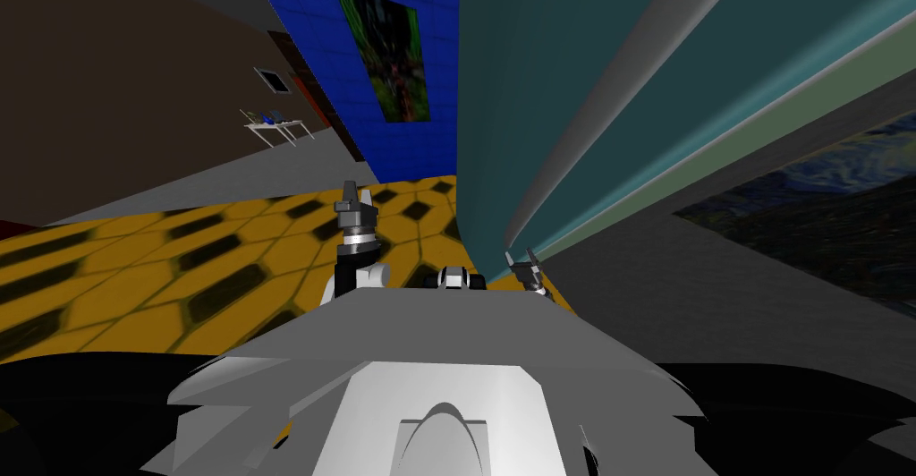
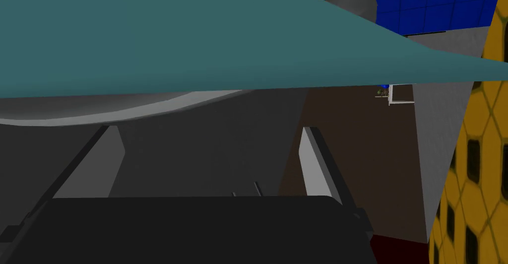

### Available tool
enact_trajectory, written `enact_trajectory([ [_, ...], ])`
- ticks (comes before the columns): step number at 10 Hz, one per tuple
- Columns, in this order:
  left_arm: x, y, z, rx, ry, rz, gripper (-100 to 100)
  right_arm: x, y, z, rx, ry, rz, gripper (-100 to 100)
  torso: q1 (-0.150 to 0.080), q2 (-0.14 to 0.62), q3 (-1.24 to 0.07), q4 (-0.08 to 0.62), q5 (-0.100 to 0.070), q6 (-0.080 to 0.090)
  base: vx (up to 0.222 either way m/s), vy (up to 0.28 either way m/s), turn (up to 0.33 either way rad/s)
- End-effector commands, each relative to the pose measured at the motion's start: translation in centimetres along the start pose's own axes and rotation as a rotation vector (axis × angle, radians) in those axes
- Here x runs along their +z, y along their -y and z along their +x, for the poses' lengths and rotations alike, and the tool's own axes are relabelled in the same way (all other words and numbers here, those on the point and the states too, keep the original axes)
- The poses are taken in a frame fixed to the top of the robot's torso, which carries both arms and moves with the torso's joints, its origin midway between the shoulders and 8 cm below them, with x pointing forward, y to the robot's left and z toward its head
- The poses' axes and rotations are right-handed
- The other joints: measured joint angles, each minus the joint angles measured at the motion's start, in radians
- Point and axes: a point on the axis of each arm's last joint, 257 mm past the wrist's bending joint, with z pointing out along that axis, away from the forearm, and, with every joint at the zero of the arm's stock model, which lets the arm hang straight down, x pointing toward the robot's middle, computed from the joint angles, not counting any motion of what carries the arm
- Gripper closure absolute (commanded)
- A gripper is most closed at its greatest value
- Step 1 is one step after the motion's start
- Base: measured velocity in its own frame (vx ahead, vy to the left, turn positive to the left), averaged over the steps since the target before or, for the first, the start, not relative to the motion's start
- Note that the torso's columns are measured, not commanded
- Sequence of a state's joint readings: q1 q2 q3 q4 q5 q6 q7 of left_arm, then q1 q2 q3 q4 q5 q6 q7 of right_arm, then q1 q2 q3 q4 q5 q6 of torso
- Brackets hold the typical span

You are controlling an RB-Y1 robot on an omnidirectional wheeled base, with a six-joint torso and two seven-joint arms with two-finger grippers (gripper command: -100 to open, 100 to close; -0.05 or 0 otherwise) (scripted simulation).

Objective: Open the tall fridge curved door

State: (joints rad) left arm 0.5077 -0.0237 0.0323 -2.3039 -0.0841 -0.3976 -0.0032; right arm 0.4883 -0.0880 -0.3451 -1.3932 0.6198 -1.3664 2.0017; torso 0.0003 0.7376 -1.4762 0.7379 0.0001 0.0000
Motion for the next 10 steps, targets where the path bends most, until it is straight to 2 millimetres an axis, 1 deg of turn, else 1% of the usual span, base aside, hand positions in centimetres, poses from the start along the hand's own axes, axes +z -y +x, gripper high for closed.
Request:
enact_trajectory([
  [1, 0.00, 0.00, 0.00, 0.000, 0.000, 0.000, 0, -0.43, -0.84, -0.67, -0.009, -0.032, 0.019, -100, -0.001, 0.000, 0.000, 0.000, 0.000, 0.000, 0.000, 0.000, 0.000],
  [10, 0.00, 0.00, 0.00, 0.000, 0.000, 0.000, 0, -0.43, -0.84, -0.67, -0.009, -0.032, 0.019, -100, 0.000, 0.000, 0.000, 0.000, 0.000, 0.000, 0.002, 0.001, 0.000],
])
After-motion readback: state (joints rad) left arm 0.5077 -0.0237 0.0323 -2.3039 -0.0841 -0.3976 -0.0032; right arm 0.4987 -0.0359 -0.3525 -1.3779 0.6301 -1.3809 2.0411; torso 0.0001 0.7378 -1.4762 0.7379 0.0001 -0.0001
